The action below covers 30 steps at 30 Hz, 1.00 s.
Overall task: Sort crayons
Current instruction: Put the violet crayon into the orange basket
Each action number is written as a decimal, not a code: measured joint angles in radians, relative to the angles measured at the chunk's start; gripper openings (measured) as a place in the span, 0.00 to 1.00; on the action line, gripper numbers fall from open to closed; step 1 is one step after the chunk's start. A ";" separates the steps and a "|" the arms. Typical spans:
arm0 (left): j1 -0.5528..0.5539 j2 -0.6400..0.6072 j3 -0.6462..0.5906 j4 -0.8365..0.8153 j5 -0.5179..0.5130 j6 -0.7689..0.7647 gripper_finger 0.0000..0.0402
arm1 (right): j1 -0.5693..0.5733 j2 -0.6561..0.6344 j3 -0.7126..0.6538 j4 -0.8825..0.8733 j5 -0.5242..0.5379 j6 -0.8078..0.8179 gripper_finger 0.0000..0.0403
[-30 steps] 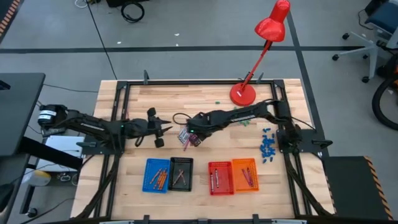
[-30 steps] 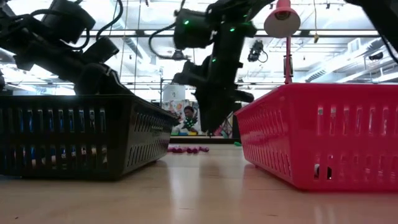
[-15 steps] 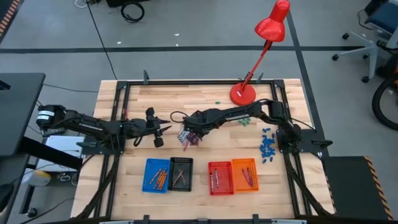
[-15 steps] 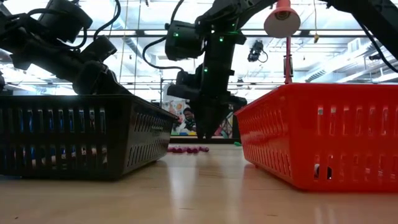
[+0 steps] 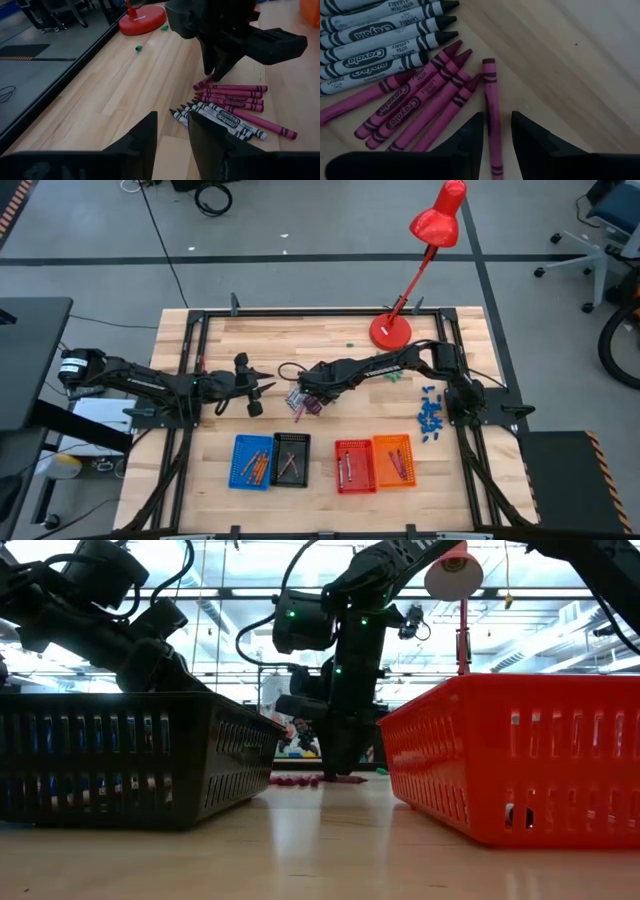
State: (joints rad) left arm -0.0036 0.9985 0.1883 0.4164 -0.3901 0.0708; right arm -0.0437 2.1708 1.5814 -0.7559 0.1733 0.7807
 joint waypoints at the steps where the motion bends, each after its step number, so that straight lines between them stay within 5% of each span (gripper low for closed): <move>1: 0.000 0.000 0.000 -0.001 0.000 0.000 0.29 | 0.000 -0.001 -0.006 0.002 -0.009 0.001 0.26; 8: 0.000 0.000 0.000 -0.002 0.000 0.001 0.29 | -0.005 -0.004 -0.020 0.005 -0.062 -0.041 0.23; 18: 0.000 0.000 0.000 -0.002 0.001 0.004 0.29 | -0.012 -0.003 -0.020 -0.007 -0.112 -0.070 0.03; 30: 0.000 0.000 0.000 -0.003 0.001 0.004 0.29 | -0.002 -0.056 -0.030 -0.108 -0.149 -0.055 0.06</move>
State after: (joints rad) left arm -0.0036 0.9989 0.1883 0.4133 -0.3893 0.0744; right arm -0.0457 2.1148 1.5513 -0.8639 0.0242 0.7254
